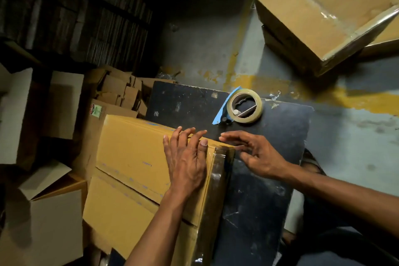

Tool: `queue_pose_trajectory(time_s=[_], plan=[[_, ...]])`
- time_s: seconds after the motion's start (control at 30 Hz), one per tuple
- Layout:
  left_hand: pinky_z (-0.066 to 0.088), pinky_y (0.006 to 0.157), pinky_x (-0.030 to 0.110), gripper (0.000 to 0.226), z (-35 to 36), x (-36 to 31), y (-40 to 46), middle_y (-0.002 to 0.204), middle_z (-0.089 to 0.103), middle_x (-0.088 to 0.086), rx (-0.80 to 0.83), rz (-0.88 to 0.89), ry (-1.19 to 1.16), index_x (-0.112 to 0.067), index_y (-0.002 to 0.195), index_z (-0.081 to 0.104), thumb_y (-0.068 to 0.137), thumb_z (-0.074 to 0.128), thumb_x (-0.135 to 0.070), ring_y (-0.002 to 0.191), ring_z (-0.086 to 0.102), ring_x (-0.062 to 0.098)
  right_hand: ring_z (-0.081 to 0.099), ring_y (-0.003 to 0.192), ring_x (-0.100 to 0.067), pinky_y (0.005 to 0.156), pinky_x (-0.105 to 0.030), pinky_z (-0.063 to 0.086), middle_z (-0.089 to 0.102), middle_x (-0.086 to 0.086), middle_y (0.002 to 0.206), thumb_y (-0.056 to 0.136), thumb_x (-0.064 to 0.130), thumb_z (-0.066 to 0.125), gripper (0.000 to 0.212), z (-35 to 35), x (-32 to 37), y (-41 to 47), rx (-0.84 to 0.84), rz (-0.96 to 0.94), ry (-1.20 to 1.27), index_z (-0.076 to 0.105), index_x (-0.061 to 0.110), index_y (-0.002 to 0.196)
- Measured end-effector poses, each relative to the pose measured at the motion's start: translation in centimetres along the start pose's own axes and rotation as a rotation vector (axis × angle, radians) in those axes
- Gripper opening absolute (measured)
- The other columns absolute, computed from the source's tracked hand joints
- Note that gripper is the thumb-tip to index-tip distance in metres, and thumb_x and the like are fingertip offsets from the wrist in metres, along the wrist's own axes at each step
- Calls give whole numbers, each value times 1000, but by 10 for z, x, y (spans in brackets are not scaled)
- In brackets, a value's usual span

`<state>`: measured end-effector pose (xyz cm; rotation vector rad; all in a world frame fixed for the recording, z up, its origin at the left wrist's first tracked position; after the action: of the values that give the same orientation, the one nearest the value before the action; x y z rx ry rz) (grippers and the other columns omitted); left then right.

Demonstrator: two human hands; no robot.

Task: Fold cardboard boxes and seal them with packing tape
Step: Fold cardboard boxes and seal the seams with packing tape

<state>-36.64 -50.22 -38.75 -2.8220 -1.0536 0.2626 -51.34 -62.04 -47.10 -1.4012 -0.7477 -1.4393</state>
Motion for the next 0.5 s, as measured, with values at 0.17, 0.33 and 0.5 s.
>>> queue_pose_trajectory(time_s=[0.17, 0.33, 0.5], plan=[[2, 126, 52, 61, 6, 7, -5, 139, 54, -8, -86, 23, -50, -36, 129, 66, 104, 15, -59, 147, 28, 15, 63, 125, -12, 102, -39, 56, 68, 5, 132, 82, -20, 53, 69, 31, -9, -13, -176, -166, -14, 63, 19, 138], [5, 126, 54, 69, 9, 6, -2, 137, 54, -4, -105, 45, -2, -36, 126, 63, 99, 6, -63, 143, 30, 19, 47, 143, -10, 114, -31, 45, 52, 3, 153, 75, -15, 49, 82, 59, -22, -29, -344, -259, -115, 51, 15, 151], [7, 125, 55, 61, 11, 7, 0, 135, 54, -3, -141, 50, 0, -35, 125, 62, 102, 11, -59, 141, 32, 19, 11, 158, -7, 127, -36, 23, 11, 8, 172, 75, -12, 47, 98, 97, -36, -38, -410, -269, -213, 23, 24, 163]])
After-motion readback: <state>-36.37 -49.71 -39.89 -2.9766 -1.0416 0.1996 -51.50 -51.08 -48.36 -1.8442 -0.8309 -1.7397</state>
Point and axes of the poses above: each hand's wrist, its own y-axis towards the middle knuckle, its own z-axis out of the palm, x = y × z, the point moved 5 cm from there along y, towards the middle knuckle
